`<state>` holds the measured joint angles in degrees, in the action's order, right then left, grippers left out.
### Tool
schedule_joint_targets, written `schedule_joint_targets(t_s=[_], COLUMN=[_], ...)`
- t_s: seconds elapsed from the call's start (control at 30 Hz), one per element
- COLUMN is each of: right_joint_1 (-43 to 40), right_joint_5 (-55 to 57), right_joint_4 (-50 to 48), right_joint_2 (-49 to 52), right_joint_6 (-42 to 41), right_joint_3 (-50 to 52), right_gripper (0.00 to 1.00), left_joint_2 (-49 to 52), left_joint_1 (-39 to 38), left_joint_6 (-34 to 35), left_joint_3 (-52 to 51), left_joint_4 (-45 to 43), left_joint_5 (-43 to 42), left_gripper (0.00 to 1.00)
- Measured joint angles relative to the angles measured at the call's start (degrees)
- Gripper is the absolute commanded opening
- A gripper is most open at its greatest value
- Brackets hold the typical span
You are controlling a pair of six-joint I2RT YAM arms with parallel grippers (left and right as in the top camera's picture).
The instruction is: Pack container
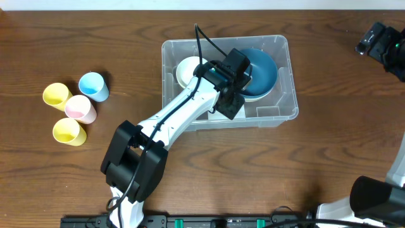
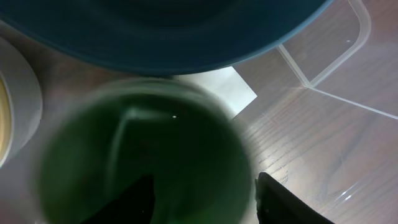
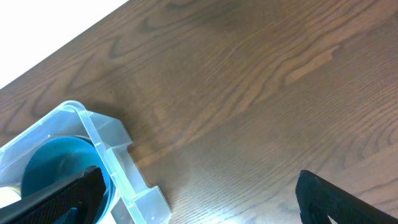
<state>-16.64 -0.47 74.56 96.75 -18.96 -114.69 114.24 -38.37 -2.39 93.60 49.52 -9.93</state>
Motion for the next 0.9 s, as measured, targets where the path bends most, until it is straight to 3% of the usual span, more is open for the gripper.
schedule_joint_targets(t_s=[0.2,0.23,0.33,0.47,0.9], right_joint_1=[0.0,0.0,0.0,0.0,0.0], right_joint_5=[0.0,0.0,0.0,0.0,0.0], right_joint_4=[0.0,0.0,0.0,0.0,0.0], right_joint_2=[0.0,0.0,0.0,0.0,0.0], right_joint_6=[0.0,0.0,0.0,0.0,0.0], right_joint_3=[0.0,0.0,0.0,0.0,0.0], right_gripper=[0.99,0.99,0.99,0.99,0.99], left_joint_2=[0.0,0.0,0.0,0.0,0.0], left_joint_1=[0.0,0.0,0.0,0.0,0.0], left_joint_6=[0.0,0.0,-0.2,-0.5,-0.4], left_joint_3=[0.0,0.0,0.0,0.0,0.0], left_joint_4=[0.0,0.0,0.1,0.6,1.7], left_joint_5=[0.0,0.0,0.0,0.0,0.0], left_gripper=[0.53,0.48,0.19,0.06,0.06])
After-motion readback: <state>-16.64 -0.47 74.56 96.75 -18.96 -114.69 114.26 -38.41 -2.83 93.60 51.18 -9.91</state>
